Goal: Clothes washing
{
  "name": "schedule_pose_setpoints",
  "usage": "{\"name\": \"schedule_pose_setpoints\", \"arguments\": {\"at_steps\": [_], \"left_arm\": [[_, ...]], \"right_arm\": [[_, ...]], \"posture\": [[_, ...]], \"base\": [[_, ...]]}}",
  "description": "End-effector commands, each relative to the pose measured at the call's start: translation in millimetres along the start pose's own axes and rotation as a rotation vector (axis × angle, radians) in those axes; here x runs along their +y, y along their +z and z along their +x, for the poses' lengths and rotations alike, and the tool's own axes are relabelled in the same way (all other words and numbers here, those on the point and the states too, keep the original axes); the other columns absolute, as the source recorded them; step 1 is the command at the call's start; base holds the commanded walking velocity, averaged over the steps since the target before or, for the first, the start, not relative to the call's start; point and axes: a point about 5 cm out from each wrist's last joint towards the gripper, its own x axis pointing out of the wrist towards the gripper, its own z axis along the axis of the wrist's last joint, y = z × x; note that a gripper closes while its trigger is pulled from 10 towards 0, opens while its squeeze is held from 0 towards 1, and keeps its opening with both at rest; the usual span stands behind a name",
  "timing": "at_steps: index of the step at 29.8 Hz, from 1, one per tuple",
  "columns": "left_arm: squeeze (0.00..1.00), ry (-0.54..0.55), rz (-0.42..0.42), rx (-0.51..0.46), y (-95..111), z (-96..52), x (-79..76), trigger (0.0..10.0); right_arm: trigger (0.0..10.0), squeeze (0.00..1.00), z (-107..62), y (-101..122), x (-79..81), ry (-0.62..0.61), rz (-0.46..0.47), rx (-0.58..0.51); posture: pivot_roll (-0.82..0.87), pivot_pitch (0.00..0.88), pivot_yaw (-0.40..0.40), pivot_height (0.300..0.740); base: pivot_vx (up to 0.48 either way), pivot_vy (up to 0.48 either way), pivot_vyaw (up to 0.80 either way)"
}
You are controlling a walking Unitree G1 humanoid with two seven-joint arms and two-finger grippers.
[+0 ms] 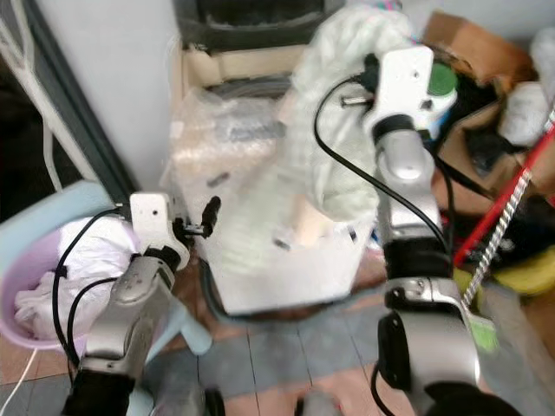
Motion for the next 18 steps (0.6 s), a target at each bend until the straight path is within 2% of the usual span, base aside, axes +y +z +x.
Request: {"name": "schedule_pose_setpoints", "arguments": {"at_steps": [1,2,7,10,13,15,18], "left_arm": [[0.0,0.024,0.001,0.003,0.1,0.4,-0.8,10.0],[0.0,0.024,0.001,0.003,0.1,0.4,-0.8,10.0],[0.0,0.077,0.018,0.009,-0.4,-1.5,10.0,10.0],[0.0,0.078,0.031,0.003,0.6,-1.0,11.9,10.0],[0.0,0.08,0.032,-0.011,3.7,0.2,13.3,10.0],[0.0,0.1,0.056,-0.049,16.3,-0.7,18.3,10.0],[0.0,0.114,0.05,-0.067,21.2,-5.5,23.8,10.0]], "right_arm": [[10.0,0.0,-3.1,2.9,8.0,0.044,0.008,-0.018],[10.0,0.0,-3.1,2.9,8.0,0.044,0.008,-0.018],[10.0,0.0,-33.8,-17.9,18.2,0.085,0.021,0.051],[10.0,0.0,-41.9,-20.0,21.5,0.088,0.026,0.055],[10.0,0.0,-43.7,-17.6,24.3,0.099,0.015,0.045],[10.0,0.0,-38.7,-0.4,27.5,0.153,-0.04,-0.02],[10.0,0.0,-35.5,6.3,24.7,0.161,-0.048,-0.039]], "posture": [[-0.04,0.032,0.055,0.74],[-0.04,0.032,0.055,0.74],[-0.04,0.033,0.057,0.74],[-0.04,0.035,0.061,0.74],[-0.04,0.037,0.065,0.74],[-0.01,0.058,0.067,0.74],[-0.01,0.066,0.055,0.74]], "base": [[0.0,0.0,0.0],[0.0,0.0,0.0],[0.0,0.0,0.0],[0.0,0.0,0.0],[0.0,0.0,0.0],[0.0,0.0,0.0],[0.196,0.0,0.18]]}}
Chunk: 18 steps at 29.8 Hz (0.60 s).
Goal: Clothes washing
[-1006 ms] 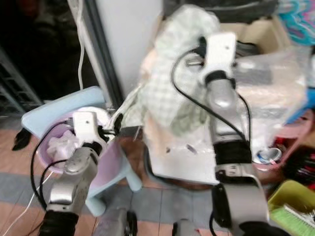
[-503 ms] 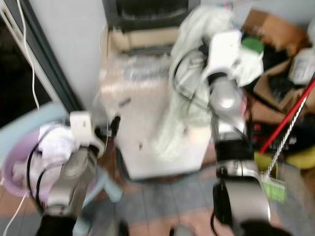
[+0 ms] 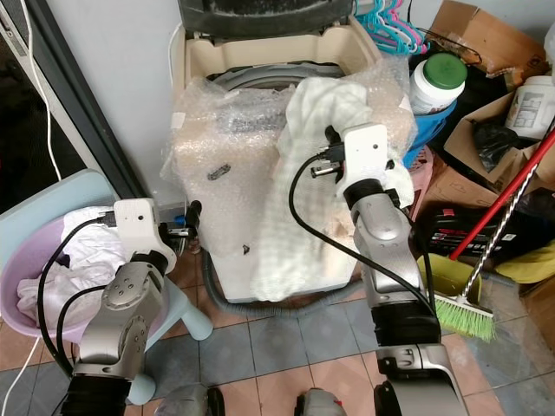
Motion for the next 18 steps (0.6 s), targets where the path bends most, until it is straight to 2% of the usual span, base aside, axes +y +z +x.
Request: {"name": "schedule_pose_setpoints", "arguments": {"at_steps": [1,5,8,13,18], "left_arm": [[0.0,0.031,0.0,-0.005,1.1,-4.6,9.2,10.0],[0.0,0.064,-0.043,0.043,-10.9,-8.1,10.8,10.0],[0.0,0.026,-0.043,0.049,-11.8,-10.8,-0.2,10.0],[0.0,0.008,-0.048,0.057,-12.7,-11.5,-4.2,10.0],[0.0,0.008,-0.046,0.064,-14.3,-8.3,-2.3,10.0]], "right_arm": [[10.0,0.0,7.8,23.5,-1.4,0.017,-0.024,-0.086],[10.0,0.0,15.9,30.9,-3.9,0.021,-0.03,-0.105],[10.0,0.0,23.6,41.3,-5.1,0.057,-0.052,-0.144],[10.0,0.0,32.2,52.7,-12.3,0.096,-0.076,-0.174],[10.0,0.0,55.0,71.5,-28.8,0.105,-0.119,-0.184]], "posture": [[-0.01,0.066,0.055,0.74],[-0.01,0.054,0.051,0.74],[-0.01,0.044,0.054,0.74],[-0.01,0.034,0.06,0.74],[-0.01,0.027,0.062,0.74]], "base": [[0.337,0.0,0.73],[0.36,0.0,0.73],[0.364,0.0,0.68],[0.364,0.0,0.55],[0.36,0.0,0.0]]}}
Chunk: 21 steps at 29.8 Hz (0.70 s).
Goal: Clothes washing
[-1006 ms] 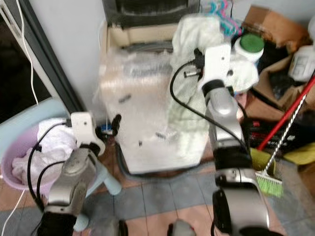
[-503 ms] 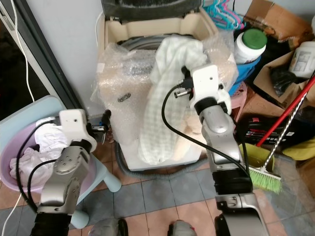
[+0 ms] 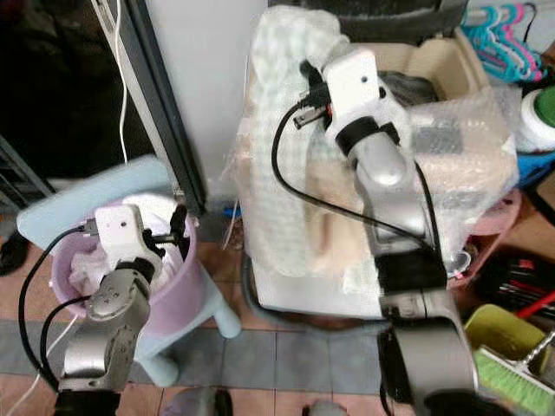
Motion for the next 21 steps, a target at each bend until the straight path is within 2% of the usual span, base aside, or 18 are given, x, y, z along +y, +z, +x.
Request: {"name": "schedule_pose_setpoints", "arguments": {"at_steps": [1,4,5,7,8,12,15,16,19,20,21], "left_arm": [[0.0,-0.025,-0.004,0.002,1.2,2.4,-5.2,10.0],[0.0,-0.028,-0.006,0.002,2.1,3.9,-8.4,10.0],[0.0,-0.032,-0.01,0.001,2.5,4.1,-9.8,10.0],[0.0,-0.036,-0.009,0.002,2.3,3.8,-10.8,10.0],[0.0,-0.036,-0.009,0.005,1.5,3.4,-11.0,10.0],[0.0,-0.024,-0.007,0.015,-0.1,3.0,-10.3,10.0],[0.0,-0.007,-0.008,0.018,-1.1,2.8,-8.2,10.0],[0.0,-0.006,-0.008,0.02,-1.4,2.7,-8.0,10.0],[0.0,-0.004,-0.005,0.024,-2.7,2.9,-8.9,10.0],[0.0,-0.001,-0.002,0.024,-2.5,3.2,-9.2,10.0],[0.0,0.008,0.003,0.021,-1.8,3.9,-9.4,10.0]], "right_arm": [[10.0,0.0,9.6,12.1,-17.0,-0.034,-0.025,-0.027],[10.0,0.0,23.1,18.1,-37.2,-0.115,-0.07,0.014],[10.0,0.0,29.8,28.1,-51.8,-0.172,-0.07,0.0],[10.0,0.0,34.7,39.2,-64.3,-0.215,-0.079,-0.025],[10.0,0.0,38.0,51.5,-72.7,-0.238,-0.091,-0.07],[10.0,0.0,43.2,125.6,-101.7,-0.315,-0.26,-0.344],[10.0,0.0,42.2,141.6,-104.2,-0.314,-0.32,-0.407],[10.0,0.0,42.1,141.7,-104.1,-0.313,-0.319,-0.41],[10.0,0.0,42.1,117.5,-94.3,-0.272,-0.278,-0.357],[10.0,0.0,42.1,106.1,-90.2,-0.258,-0.272,-0.328],[10.0,0.0,41.3,78.4,-79.7,-0.226,-0.219,-0.258]], "posture": [[-0.01,0.027,0.062,0.74],[-0.01,0.021,0.059,0.74],[-0.01,0.021,0.059,0.74],[-0.01,0.021,0.055,0.74],[-0.01,0.021,0.054,0.74],[0.0,0.022,0.044,0.74],[0.0,0.023,0.035,0.74],[0.0,0.023,0.035,0.74],[0.0,0.023,0.035,0.74],[-0.01,0.024,0.033,0.74],[0.0,0.024,0.034,0.74]], "base": [[0.352,0.0,0.0],[0.317,0.0,0.0],[0.259,0.0,0.0],[0.257,0.0,0.0],[0.259,0.0,0.0],[0.0,0.0,0.0],[0.0,0.0,0.0],[0.0,0.0,0.0],[0.0,0.0,0.0],[0.0,0.0,0.0],[0.0,0.0,0.0]]}}
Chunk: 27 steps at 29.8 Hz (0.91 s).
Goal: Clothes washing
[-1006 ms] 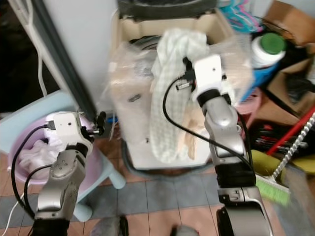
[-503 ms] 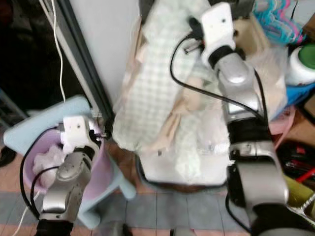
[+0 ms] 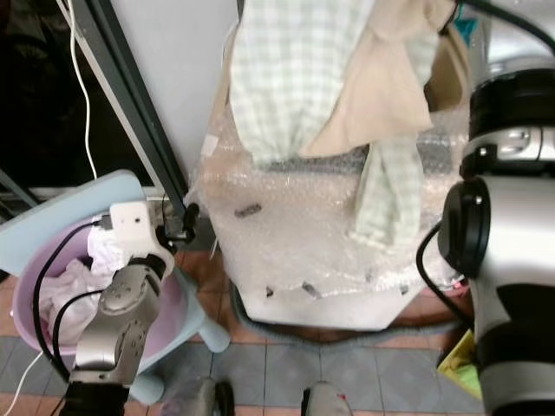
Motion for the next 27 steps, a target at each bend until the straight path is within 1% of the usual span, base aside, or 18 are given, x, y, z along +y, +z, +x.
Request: {"name": "schedule_pose_setpoints", "arguments": {"at_steps": [1,3,4,7,8,9,10,11,12,14,15,16,17,18,19,22,23,27], "left_arm": [[0.0,0.019,-0.014,0.007,-0.7,0.8,-2.6,10.0],[0.0,0.021,-0.014,0.003,0.0,1.1,-2.7,10.0],[0.0,0.023,-0.012,0.001,0.2,1.1,-2.6,10.0],[0.0,0.017,-0.014,-0.004,1.2,0.9,-3.9,10.0],[0.0,0.017,-0.014,-0.004,1.2,0.9,-3.9,10.0],[0.0,0.012,-0.017,-0.007,1.9,0.7,-4.6,10.0],[0.0,0.008,-0.019,-0.007,1.9,0.7,-4.9,10.0],[0.0,0.008,-0.019,-0.007,1.9,0.7,-4.9,10.0],[0.0,-0.003,-0.022,-0.009,2.0,0.9,-5.7,10.0],[0.0,-0.015,-0.026,-0.016,2.5,0.9,-6.6,10.0],[0.0,-0.02,-0.027,-0.019,3.0,0.7,-7.3,10.0],[0.0,-0.02,-0.028,-0.02,3.1,0.6,-7.4,10.0],[0.0,-0.024,-0.031,-0.022,3.3,0.3,-7.6,10.0],[0.0,-0.024,-0.031,-0.022,3.3,0.3,-7.6,10.0],[0.0,-0.025,-0.032,-0.023,3.3,0.1,-7.6,10.0],[0.0,-0.029,-0.036,-0.027,3.5,-0.6,-7.0,10.0],[0.0,-0.028,-0.038,-0.025,3.2,-1.0,-6.2,10.0],[0.0,-0.016,-0.026,-0.007,1.0,-0.5,-5.2,10.0]], "right_arm": [[10.0,0.0,-3.4,-10.5,19.6,0.059,0.039,0.029],[10.0,0.0,-20.7,-37.1,41.1,0.112,0.082,0.136],[10.0,0.0,-48.1,-68.3,70.8,0.182,0.169,0.288],[10.0,0.0,-82.8,-93.4,99.2,0.223,0.289,0.429],[10.0,0.0,-82.8,-93.4,99.2,0.223,0.289,0.429],[10.0,0.0,-92.1,-96.7,105.8,0.231,0.312,0.461],[10.0,0.0,-97.0,-98.4,108.3,0.231,0.331,0.48],[10.0,0.0,-97.0,-98.4,108.3,0.231,0.331,0.48],[10.0,0.0,-105.6,-101.1,112.0,0.234,0.371,0.511],[10.0,0.0,-113.1,-103.5,115.0,0.248,0.393,0.537],[10.0,0.64,-121.0,-105.9,116.7,0.257,0.386,0.565],[10.0,1.0,-126.5,-108.0,117.3,0.257,0.385,0.588],[10.0,1.0,-135.0,-112.0,116.7,0.244,0.363,0.626],[10.0,1.0,-135.0,-112.0,116.7,0.244,0.363,0.626],[10.0,1.0,-140.2,-113.6,114.8,0.228,0.338,0.65],[10.0,1.0,-141.8,-108.8,96.4,0.1,0.262,0.595],[10.0,1.0,-141.2,-101.9,88.9,0.057,0.231,0.554],[10.0,1.0,-146.2,-89.8,84.4,0.034,0.202,0.507]], "posture": [[0.0,0.024,0.034,0.74],[0.0,0.025,0.034,0.74],[0.0,0.025,0.034,0.74],[0.0,0.027,0.035,0.74],[0.0,0.027,0.035,0.74],[0.0,0.028,0.035,0.74],[0.0,0.028,0.036,0.74],[0.0,0.028,0.036,0.74],[-0.01,0.026,0.035,0.74],[-0.01,0.026,0.035,0.74],[-0.01,0.026,0.035,0.74],[-0.01,0.026,0.035,0.74],[-0.01,0.024,0.032,0.74],[-0.01,0.024,0.032,0.74],[-0.01,0.024,0.032,0.74],[-0.01,0.024,0.032,0.74],[-0.01,0.027,0.033,0.74],[-0.01,0.028,0.035,0.74]], "base": [[0.0,0.0,0.0],[0.0,0.0,0.0],[0.0,0.0,0.0],[0.0,0.0,0.0],[0.0,0.0,0.0],[0.0,0.0,0.0],[0.0,0.0,0.0],[0.0,0.0,0.0],[0.0,0.0,0.0],[0.0,0.0,0.0],[0.0,0.0,0.0],[0.0,0.0,0.0],[0.0,0.0,0.0],[0.0,0.0,0.0],[0.0,0.0,0.0],[0.291,0.0,0.0],[0.345,0.0,0.0],[0.161,0.0,0.0]]}}
